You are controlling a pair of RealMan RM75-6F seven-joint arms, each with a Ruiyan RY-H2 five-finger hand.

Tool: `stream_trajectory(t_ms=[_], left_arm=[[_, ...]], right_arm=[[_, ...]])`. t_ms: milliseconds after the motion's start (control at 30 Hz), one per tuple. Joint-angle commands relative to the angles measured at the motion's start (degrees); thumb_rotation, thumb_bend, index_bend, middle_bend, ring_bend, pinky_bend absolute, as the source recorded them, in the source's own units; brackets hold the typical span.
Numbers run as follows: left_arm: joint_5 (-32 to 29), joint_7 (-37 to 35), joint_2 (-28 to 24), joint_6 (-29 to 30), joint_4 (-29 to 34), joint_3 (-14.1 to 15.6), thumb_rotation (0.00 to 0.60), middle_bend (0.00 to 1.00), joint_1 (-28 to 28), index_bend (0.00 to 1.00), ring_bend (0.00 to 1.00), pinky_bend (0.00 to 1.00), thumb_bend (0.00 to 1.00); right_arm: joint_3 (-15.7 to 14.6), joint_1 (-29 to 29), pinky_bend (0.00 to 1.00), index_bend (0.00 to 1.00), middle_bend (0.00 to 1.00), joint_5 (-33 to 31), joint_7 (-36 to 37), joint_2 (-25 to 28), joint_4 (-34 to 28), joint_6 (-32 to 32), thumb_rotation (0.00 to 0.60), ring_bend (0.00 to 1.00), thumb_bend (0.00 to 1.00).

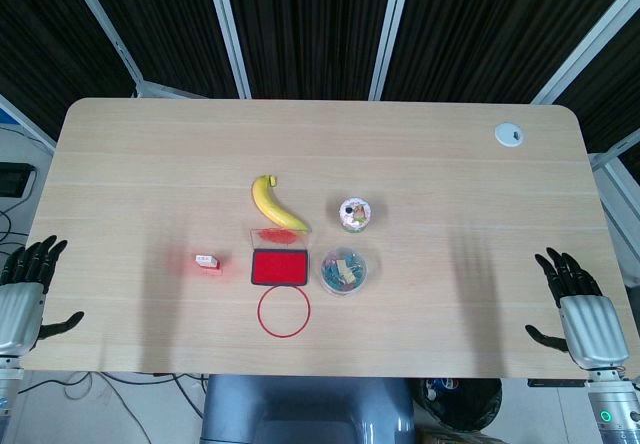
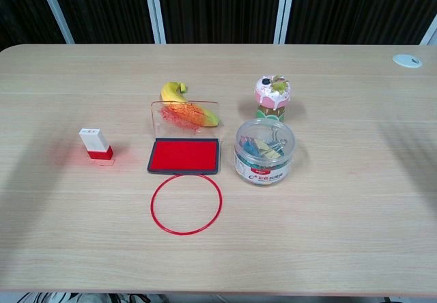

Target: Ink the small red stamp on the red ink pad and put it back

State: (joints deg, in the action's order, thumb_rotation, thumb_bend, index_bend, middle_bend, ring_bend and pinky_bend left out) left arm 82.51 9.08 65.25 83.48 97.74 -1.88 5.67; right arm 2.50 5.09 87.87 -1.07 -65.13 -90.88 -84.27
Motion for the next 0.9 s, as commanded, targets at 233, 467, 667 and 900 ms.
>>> stream_trajectory(t_ms=[233,467,667,900], left_arm=[[0.2,-0.2,-0.4,0.4,0.2,0.2,0.6,0.0,-0.4,0.0,0.0,0.0,0.07],[-0.1,-0.7,-0.4,-0.2,0.2,0.0,0.6,0.0,-0.1,0.0,0.0,0.0,0.07],[-0.8,0.4,0.0,-1.1,0.2,-0.4,0.6,0.0,0.4,0.0,0.0,0.0,0.06],[-3.6,2.4,-0.5,-3.9,2.3,-2.0,0.6,0.0,2.3,0.0,0.0,0.01,0.07]], right_arm=[[-0.4,0.0,0.18,0.0,0.0,0.6,0.1,0.3,-0.4,0.0,0.6,0.0,0.02],[-0.2,0.1,0.18,0.0,0.0,0.5,0.0,0.0,-0.2,0.1,0.6,0.0,0.03],[0.0,0.1,0.18,0.0,0.0,-0.2,0.4,0.0,-0.2,0.5,0.6,0.0,0.04],[-0.2,0.2,0.18,0.0,0.0,-0.1,0.9,0.1,-0.4,0.8,0.6,0.0,0.05]])
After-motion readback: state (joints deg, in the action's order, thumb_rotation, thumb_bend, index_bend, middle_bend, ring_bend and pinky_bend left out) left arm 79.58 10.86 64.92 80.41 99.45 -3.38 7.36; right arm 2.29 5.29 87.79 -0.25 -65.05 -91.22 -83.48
